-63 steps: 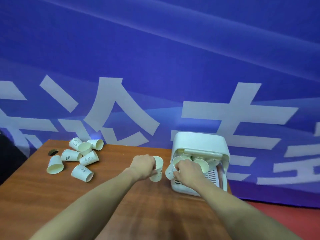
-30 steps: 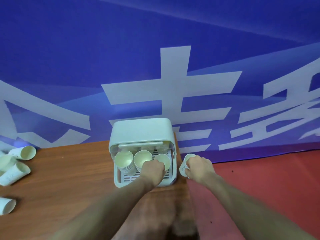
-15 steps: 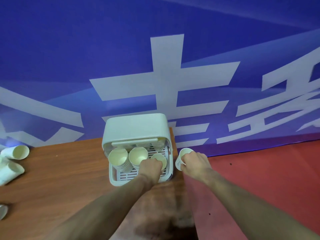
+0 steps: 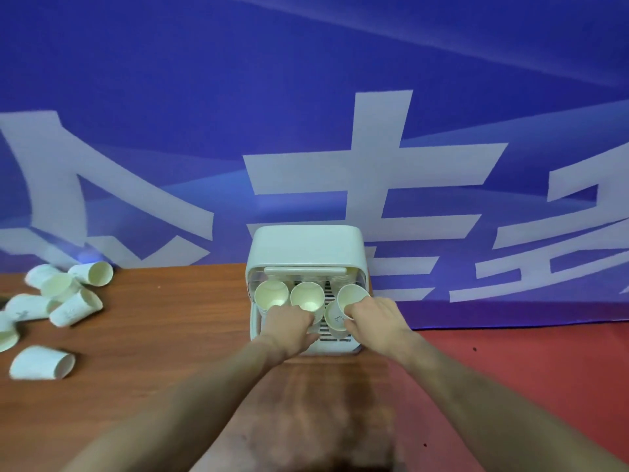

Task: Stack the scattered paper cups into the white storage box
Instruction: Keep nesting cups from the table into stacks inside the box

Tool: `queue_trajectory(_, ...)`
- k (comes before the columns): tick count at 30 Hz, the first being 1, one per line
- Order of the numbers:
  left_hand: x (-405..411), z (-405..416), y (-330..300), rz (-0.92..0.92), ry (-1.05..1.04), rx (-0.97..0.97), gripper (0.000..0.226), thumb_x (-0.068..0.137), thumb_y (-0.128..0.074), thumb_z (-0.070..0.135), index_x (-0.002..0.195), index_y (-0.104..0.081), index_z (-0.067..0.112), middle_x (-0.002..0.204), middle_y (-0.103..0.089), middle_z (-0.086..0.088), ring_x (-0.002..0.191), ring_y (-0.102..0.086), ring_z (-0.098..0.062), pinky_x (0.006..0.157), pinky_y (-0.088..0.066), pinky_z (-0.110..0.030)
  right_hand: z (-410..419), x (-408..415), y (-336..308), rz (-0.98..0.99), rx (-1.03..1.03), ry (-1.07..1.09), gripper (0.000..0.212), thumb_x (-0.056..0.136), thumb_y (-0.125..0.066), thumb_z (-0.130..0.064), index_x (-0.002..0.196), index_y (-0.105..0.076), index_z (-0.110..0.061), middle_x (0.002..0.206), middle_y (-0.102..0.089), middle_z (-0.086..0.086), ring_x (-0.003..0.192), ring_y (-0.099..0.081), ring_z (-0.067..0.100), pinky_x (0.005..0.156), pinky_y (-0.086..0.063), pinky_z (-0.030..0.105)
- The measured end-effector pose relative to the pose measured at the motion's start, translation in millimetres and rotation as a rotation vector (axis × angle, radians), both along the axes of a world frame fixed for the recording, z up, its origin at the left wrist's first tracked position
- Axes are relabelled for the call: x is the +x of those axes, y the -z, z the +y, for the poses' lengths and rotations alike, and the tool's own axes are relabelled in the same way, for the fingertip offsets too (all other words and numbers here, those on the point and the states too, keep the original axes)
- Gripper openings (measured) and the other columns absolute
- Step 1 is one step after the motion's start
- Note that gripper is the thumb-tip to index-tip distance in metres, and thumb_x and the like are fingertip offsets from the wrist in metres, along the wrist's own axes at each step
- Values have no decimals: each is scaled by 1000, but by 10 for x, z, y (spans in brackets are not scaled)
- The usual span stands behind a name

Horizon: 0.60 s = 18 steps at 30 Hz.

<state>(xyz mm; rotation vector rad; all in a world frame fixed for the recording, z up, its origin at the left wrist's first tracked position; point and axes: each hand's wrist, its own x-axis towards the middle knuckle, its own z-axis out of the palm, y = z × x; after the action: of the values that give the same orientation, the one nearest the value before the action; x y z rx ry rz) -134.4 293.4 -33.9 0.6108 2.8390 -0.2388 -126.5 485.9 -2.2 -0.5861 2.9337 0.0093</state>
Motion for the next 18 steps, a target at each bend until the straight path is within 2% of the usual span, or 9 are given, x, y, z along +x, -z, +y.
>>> queue_trajectory(2,16,-143,18,-11,-14,-9,41,94,-48,56,108,-65,21,100,-68,-2,95,-63,-25,70,-44,-31,-47,-30,57,-14,32,7,18,96,-43,-23,80,-50,-19,87,-63,6,86,-63,31,62,-34,31)
queue_trajectory(6,53,-339,77,-38,-47,-16,43,92,-49,58,110,-63,21,105,-68,-1,99,-63,-25,69,-39,-31,-97,-89,197,-55,122,9,12,93,-48,-17,86,-57,-21,96,-68,4,91,-64,30,63,-32,30)
queue_trajectory(11,34,-413,186,-100,-53,-69,47,92,-48,60,116,-61,21,111,-67,-4,105,-62,-28,75,-42,-32,-185,-152,367,-118,194,-13,21,91,-47,-12,103,-63,-18,104,-68,6,97,-65,30,67,-33,29)
queue_trajectory(16,-79,-412,299,-164,-11,-47,41,91,-51,57,102,-64,19,107,-69,-5,103,-64,-30,76,-46,-34,-231,-234,516,-176,185,-37,24,91,-46,-9,105,-64,-15,107,-68,7,100,-64,31,68,-36,32)
queue_trajectory(18,-120,-406,357,-171,10,-45,41,91,-51,57,102,-63,19,107,-69,-5,103,-63,-30,77,-46,-33,-224,-262,580,-197,169,-29,25,92,-45,-11,107,-64,-14,109,-67,7,102,-63,30,68,-34,32)
